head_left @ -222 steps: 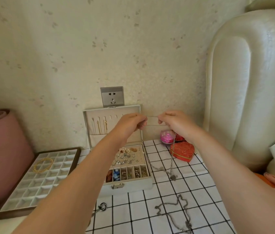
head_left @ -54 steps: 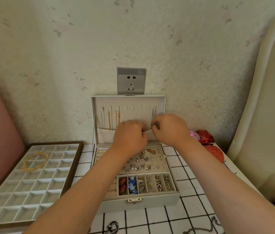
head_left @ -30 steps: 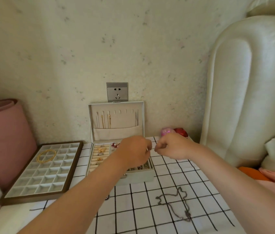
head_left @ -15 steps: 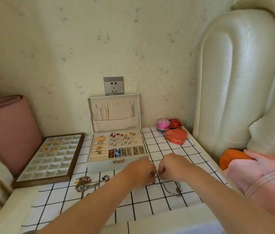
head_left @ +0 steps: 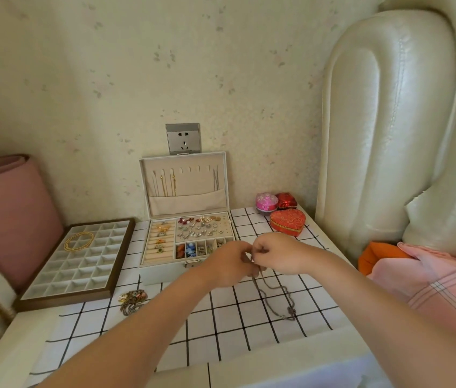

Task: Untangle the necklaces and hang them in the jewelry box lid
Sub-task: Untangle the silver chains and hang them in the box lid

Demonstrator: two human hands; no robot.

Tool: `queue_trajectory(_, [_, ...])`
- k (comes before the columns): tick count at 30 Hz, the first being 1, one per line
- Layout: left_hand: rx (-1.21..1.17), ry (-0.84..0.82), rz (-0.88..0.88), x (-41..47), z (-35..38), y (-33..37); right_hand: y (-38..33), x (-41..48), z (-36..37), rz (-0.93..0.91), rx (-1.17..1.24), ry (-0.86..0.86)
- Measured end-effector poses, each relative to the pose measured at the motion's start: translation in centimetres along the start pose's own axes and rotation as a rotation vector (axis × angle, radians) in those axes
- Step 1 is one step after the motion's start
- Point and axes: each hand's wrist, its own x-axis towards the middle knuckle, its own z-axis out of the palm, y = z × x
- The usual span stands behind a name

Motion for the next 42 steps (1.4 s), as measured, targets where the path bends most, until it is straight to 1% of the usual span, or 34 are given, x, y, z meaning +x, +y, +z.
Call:
queue_trajectory(5, [-0.225,0.006,-0.038,-0.6,-2.6,1.4,-1.1,-0.1,-1.5,-0.013,0.232,0.043])
queue_trajectory(10, [-0.313,-0.014,0.004,-1.5,-6.2,2.5,-3.5,-0.4,-3.2,0.006,0.623,-0.001])
queue_trajectory(13, [-0.378,0.01,0.033,-1.6,-8.2,3.2,-4.5,0.2,-4.3,-0.033,0.715,-0.033])
queue_trajectory(15, [-0.45,0.058,0.053,-1.4,-9.9,3.5,-5.0,1.0,-5.0,-0.052,0.742,-0.033])
queue_trajectory(18, [-0.595,0.123,0.084,-0.8,-12.2,3.7,-5.9,2.3,-6.5,-0.089,0.752,0.005])
queue_trajectory(20, [-0.703,0.138,0.115,-0.2,-13.3,3.8,-6.5,3.3,-7.8,-0.138,0.773,0.049])
queue_trajectory(22, [-0.77,0.152,0.15,0.6,-14.2,4.0,-7.1,4.5,-9.0,-0.176,0.752,0.136])
queue_trajectory(24, [-0.802,0.181,0.171,1.8,-15.0,3.8,-7.6,5.8,-9.7,-0.179,0.658,0.277])
queue_trajectory(26, [-0.752,0.244,0.171,3.2,-15.5,3.3,-7.8,7.3,-10.0,-0.19,0.573,0.43])
queue_trajectory(27, [-0.674,0.293,0.164,3.9,-15.6,3.0,-7.9,8.2,-10.0,-0.206,0.545,0.486])
queue_trajectory(29, [-0.486,0.401,0.153,5.3,-15.6,2.1,-7.8,10.0,-9.9,-0.225,0.504,0.566])
queue_trajectory(31, [-0.401,0.486,0.158,6.7,-15.6,1.3,-7.4,11.8,-9.8,-0.233,0.481,0.622])
queue_trajectory(37, [-0.402,0.573,0.115,10.3,-16.1,-1.3,-6.3,17.1,-8.9,-0.242,0.382,0.666])
queue_trajectory(42, [-0.377,0.606,0.087,11.6,-16.1,-4.2,-5.3,19.6,-7.2,-0.276,0.284,0.626])
